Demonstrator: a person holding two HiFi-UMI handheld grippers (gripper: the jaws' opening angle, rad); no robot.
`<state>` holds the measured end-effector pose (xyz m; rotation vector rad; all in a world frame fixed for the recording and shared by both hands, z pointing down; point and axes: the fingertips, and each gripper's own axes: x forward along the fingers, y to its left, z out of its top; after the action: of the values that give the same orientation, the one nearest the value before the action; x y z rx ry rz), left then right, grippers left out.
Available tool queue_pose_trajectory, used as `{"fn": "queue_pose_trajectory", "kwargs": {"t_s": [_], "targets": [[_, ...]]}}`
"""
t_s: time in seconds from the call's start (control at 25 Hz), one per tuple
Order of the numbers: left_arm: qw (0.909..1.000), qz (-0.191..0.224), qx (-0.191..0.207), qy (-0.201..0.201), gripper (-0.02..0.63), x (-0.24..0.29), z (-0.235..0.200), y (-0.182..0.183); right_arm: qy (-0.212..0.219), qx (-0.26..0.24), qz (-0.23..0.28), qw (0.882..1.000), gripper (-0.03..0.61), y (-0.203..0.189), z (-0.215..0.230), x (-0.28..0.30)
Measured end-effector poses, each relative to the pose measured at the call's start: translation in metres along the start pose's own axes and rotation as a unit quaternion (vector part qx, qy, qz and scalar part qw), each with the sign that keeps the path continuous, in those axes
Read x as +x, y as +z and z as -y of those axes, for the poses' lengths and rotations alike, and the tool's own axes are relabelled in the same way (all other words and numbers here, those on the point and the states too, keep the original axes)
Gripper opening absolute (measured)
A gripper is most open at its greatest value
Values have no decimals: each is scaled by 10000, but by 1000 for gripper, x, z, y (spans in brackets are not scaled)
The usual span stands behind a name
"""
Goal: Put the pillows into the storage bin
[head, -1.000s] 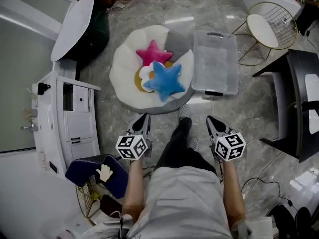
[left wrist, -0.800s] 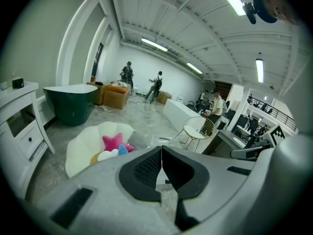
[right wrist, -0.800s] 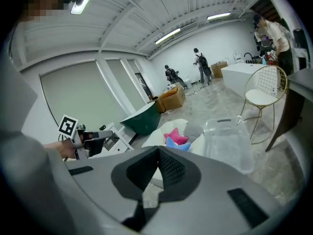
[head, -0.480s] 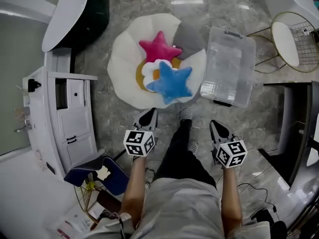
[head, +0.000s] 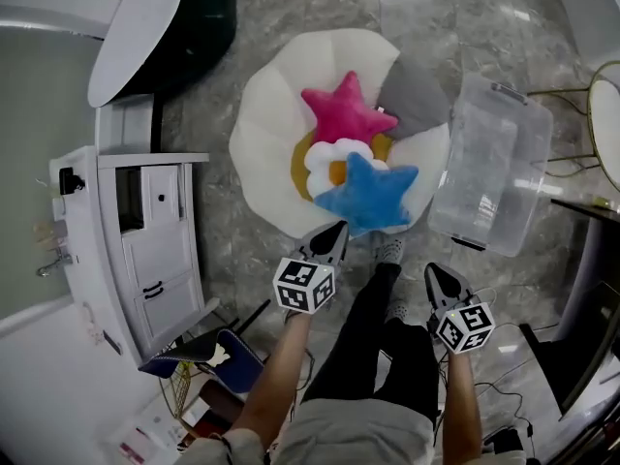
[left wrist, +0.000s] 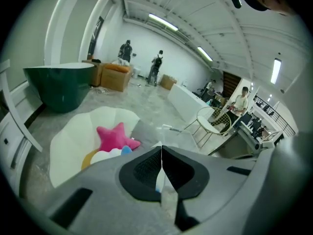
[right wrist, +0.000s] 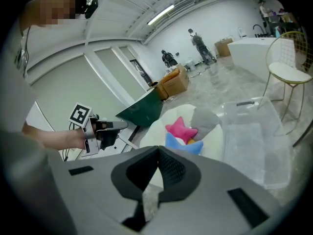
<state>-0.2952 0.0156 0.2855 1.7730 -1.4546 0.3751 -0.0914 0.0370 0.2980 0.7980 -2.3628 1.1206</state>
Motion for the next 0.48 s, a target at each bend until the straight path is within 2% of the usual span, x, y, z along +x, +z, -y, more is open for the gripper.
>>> {"fn": "queue_pose_trajectory", "kwargs": {"t_s": [0.28,0.36,0.48], "targets": [[9999,39,-93,-69,11,57,-50,-14,338,-377,-266,9984,-3,11,22,97],[10000,-26,-77,-55,11,74,-65,-29,418,-303,-213,9984,-2,12,38,125],[9994,-352,-32,4,11,92,-90,-68,335,53,-206,9992,-3,-5,74,170]]}}
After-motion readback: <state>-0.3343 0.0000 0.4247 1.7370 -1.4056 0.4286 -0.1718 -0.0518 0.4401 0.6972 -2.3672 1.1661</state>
